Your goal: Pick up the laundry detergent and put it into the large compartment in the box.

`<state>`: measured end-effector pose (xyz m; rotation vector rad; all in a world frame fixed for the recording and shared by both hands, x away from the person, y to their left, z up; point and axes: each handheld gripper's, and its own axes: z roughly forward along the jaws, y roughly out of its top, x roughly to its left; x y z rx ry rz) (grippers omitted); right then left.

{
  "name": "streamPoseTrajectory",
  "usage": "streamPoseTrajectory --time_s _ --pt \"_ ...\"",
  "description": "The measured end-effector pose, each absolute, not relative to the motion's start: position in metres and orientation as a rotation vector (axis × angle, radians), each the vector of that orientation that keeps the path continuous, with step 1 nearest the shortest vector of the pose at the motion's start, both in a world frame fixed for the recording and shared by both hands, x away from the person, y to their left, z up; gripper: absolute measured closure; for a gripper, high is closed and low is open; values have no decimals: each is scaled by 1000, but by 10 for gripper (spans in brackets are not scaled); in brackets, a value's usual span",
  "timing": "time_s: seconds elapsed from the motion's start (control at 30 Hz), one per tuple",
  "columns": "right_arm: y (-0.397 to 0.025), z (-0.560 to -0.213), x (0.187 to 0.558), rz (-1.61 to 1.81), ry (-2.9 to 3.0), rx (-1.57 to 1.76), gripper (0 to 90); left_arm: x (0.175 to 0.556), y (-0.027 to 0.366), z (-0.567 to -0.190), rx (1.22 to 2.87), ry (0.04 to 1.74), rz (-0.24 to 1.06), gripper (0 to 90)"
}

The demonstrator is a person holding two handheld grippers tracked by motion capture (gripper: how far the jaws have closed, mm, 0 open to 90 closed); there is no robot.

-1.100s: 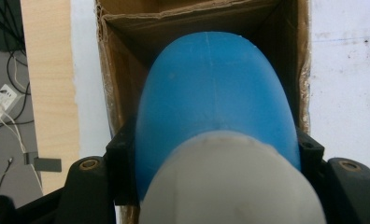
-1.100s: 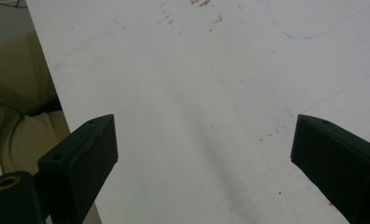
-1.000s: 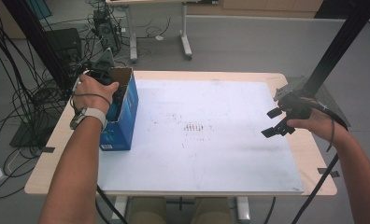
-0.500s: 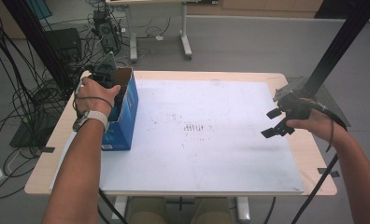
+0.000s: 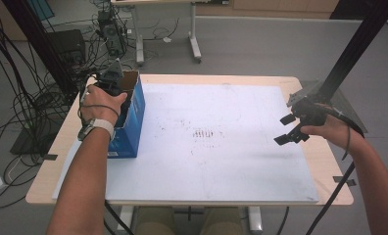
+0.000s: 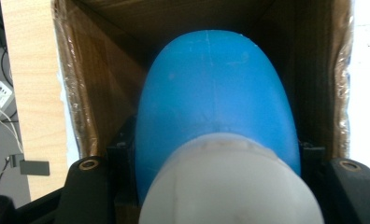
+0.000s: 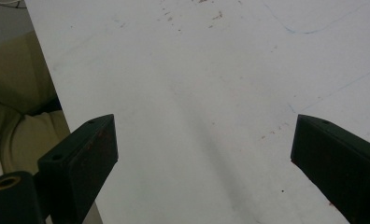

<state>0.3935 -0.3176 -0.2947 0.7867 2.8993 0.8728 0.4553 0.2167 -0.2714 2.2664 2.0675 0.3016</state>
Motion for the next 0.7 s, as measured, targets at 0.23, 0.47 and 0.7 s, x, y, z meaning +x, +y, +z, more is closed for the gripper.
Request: streamPoseTrajectory --time_s 0.23,0.47,0.7 --pt "-321 -295 392 870 2898 797 73 455 219 -278 2259 2070 296 378" --pt "-321 -295 390 873 2895 804 73 455 217 -278 2270 2067 303 378" --pt "-323 -292 388 872 2885 809 73 455 217 -279 2268 2067 307 377"
